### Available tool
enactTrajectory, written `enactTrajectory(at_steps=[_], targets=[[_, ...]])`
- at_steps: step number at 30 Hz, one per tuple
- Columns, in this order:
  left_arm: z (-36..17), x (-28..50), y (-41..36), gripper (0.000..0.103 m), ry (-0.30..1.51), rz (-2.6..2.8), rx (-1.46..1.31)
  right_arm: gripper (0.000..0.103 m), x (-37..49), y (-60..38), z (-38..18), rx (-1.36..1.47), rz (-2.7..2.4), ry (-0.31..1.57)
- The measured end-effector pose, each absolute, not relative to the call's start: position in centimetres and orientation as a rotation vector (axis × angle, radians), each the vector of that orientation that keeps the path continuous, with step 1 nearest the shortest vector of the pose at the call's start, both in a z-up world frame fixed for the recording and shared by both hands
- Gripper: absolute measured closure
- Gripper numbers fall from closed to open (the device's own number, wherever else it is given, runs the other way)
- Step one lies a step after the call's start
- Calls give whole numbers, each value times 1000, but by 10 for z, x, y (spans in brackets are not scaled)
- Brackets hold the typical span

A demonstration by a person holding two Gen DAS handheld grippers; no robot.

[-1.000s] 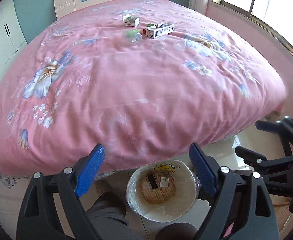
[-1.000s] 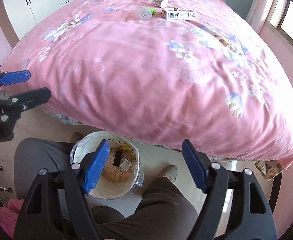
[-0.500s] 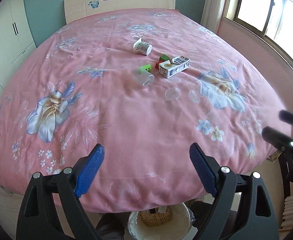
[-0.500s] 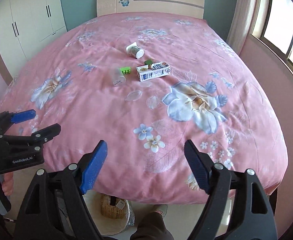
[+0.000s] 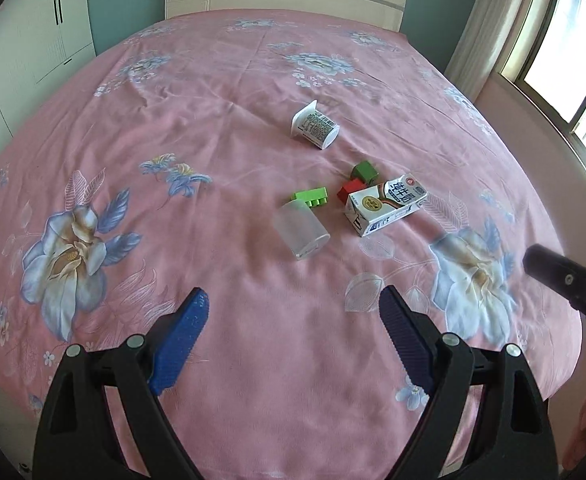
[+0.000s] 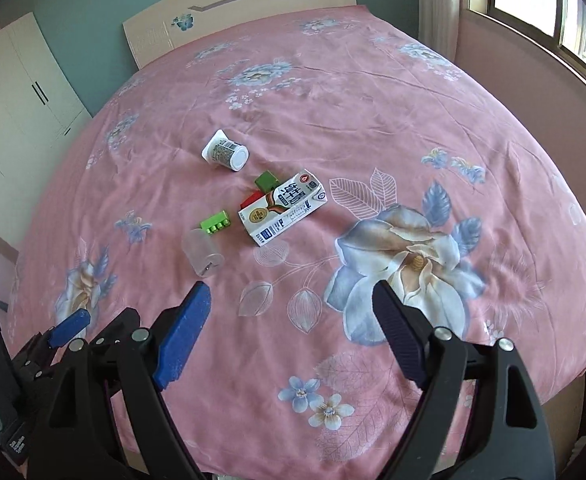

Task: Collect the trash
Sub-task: 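Move both open tools back toward the items on the bed, then grasp the clear plastic cup with the left tool while the right grasps the milk carton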

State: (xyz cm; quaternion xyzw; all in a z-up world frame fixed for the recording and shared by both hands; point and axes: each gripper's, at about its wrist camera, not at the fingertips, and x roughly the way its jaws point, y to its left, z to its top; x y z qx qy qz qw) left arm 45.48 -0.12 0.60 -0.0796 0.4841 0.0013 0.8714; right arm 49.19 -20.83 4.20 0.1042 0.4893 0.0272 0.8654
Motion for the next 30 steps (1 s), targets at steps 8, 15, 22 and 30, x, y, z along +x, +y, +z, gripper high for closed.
enactTrajectory(at_steps=[8,15,22,30], targets=[[-33,519,3,14,1067,28,-258,21,581,-201,-6,330,-54,1085],[-69,559,1,14,1097,42,-287,21,641,-203,-48,408,-163,1106],[-99,583,1,14,1128,50,-316,21,680,-210,-94,536,-241,1167],[-135,602,-9,14,1204,92,-232,21,700,-201,-138,522,-292,1266]])
